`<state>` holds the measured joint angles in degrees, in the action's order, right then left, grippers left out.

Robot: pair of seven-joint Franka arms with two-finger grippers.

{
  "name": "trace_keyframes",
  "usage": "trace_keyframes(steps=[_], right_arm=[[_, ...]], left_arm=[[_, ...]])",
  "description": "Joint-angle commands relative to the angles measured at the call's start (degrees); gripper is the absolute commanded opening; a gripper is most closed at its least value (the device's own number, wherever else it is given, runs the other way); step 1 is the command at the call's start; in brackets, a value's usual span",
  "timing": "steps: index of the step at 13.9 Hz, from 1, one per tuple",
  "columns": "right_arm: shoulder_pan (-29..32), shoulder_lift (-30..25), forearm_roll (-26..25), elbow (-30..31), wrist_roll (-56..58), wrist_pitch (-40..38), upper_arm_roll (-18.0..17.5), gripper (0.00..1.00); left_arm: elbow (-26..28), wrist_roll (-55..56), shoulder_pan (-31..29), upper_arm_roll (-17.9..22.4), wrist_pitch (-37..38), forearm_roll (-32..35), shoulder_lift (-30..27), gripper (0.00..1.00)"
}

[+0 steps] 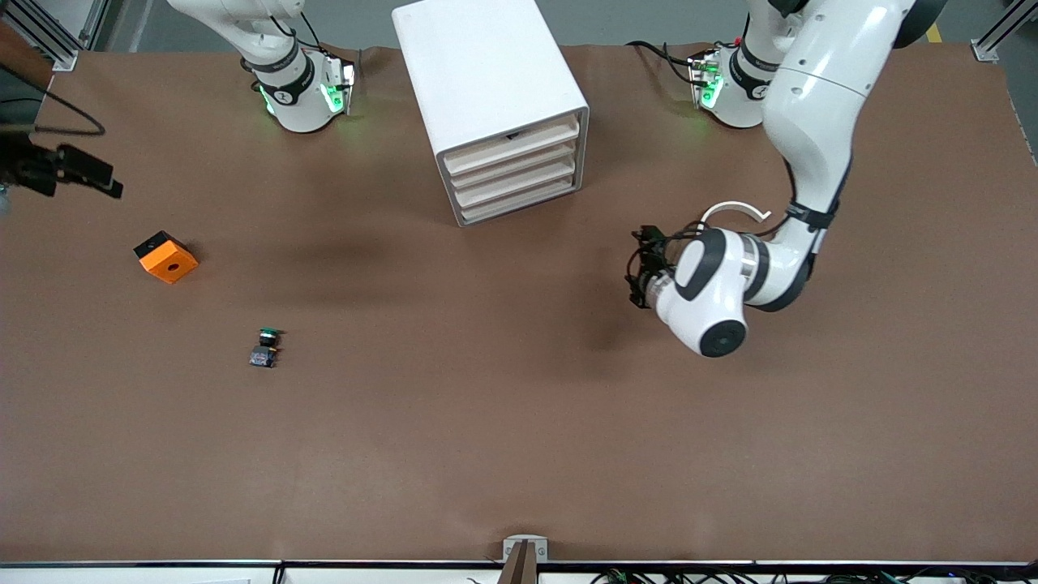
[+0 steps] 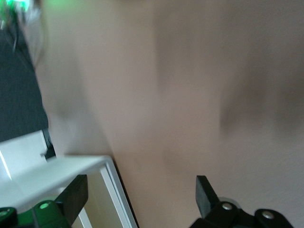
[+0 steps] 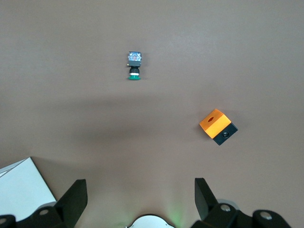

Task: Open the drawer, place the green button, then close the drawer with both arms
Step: 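Pull the drawer open with the left gripper while the right gripper reaches the button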

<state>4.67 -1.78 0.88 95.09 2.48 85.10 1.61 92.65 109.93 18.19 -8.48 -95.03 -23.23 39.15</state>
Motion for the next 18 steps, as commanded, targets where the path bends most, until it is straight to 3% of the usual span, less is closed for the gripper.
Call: trace_keyframes(steps=[1,4,8,9,12,14,17,18], right_arm=[[1.13,5.55,-0.61,-4.3,-0.02,-0.99,-0.56,1.0],[1.05,6.95,-0.27,-3.52,-0.2,0.93,-0.64,1.0],[-1.59,7.05,0.44,4.91,-3.17,12.43,-1.0,1.0],[-2.03,6.97,2.7,7.8,-6.15,15.59,-1.0,1.0],[-2.21,7.66,4.83,15.81,-6.88,28.5,-1.0,1.0],[-2.21,10.81,4.83,18.02,-7.05,35.11,-0.91,1.0],[-2.29,16.18,4.75,18.73,-8.55,41.54,-0.91,1.0],[-2.47,18.02,4.4,18.73,-8.55,43.03,-0.91,1.0]], left_arm=[[-1.07,8.09,4.03,0.39,0.72,-3.57,-0.21,1.0],[-0.72,9.16,7.02,0.22,2.56,-7.78,1.09,1.0],[-1.07,11.26,10.72,0.22,4.86,-15.6,4.52,1.0],[-1.07,11.97,11.16,0.22,4.95,-17.97,5.57,0.97],[-1.07,14.6,13.01,0.22,6.7,-21.76,7.51,0.85],[-1.07,15.32,14.24,0.3,7.49,-24.13,8.22,0.68],[-1.07,16.64,16.43,0.31,7.67,-24.32,9.45,0.62],[-1.07,16.72,16.61,0.31,7.67,-24.32,9.54,0.41]])
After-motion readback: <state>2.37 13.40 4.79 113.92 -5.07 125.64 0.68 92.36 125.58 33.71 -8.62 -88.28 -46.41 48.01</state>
